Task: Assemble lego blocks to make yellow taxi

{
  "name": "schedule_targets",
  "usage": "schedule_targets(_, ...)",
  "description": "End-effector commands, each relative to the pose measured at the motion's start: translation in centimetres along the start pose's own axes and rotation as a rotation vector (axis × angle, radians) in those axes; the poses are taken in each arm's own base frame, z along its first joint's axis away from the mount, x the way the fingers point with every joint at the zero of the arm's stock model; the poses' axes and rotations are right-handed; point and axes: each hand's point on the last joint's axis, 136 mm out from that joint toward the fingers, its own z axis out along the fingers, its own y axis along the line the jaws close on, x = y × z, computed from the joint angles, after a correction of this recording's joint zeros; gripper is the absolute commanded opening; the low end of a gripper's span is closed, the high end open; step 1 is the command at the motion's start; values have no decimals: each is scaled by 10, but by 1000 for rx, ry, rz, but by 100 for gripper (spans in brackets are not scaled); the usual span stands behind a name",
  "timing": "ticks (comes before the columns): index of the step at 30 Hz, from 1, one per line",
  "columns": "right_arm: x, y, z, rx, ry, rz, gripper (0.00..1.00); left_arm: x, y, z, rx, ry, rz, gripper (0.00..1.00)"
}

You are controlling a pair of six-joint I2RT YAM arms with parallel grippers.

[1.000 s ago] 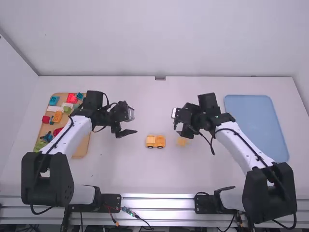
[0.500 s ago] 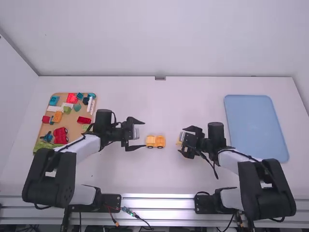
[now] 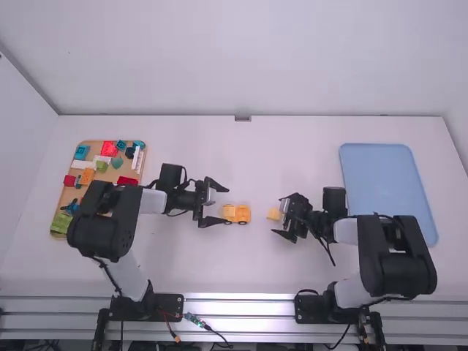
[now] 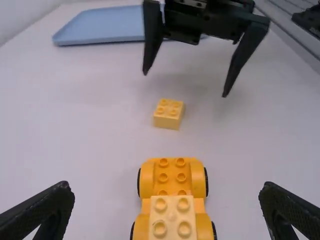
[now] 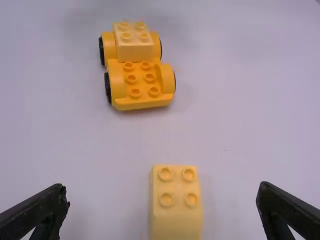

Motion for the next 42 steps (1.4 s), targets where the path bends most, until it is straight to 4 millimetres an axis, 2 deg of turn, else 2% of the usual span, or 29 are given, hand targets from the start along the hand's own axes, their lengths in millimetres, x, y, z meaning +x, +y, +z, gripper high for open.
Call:
schedule_targets(1, -8, -5, 4, -33, -63, 17, 99, -3, -9, 8, 49, -31, -21, 99)
schedule_targets(6, -6, -3, 8, -41, -49, 9, 99, 16, -7, 9, 2, 66, -90, 99)
schedule_targets(13, -4, -2, 8, -42, -45, 14, 99, 31, -21, 9, -32, 85, -79, 99)
schedule_targets(18, -4, 0, 8, -48, -50, -3, 99, 31, -26, 9, -62, 62, -42, 99)
schedule_targets(21, -4, 0, 8, -48, -50, -3, 99, 30, -32, 16, -60, 65, 10, 99)
schedule_targets(26, -4, 1, 8, -49, -50, -1, 99, 36, -18, 29, -105, 132, -63, 99)
schedule_targets(29, -3, 3, 8, -50, -49, 1, 99, 33, -22, 30, -49, 113, -56, 99)
schedule_targets(34, -2, 6, 8, -55, -47, 1, 99, 37, -15, 27, -60, 140, -68, 99)
schedule_targets(38, -2, 5, 8, -53, -48, -2, 99, 38, -17, 33, -33, 111, -60, 99)
schedule_targets(42, -2, 6, 8, -55, -48, 1, 99, 47, -14, 40, -3, 88, -90, 99)
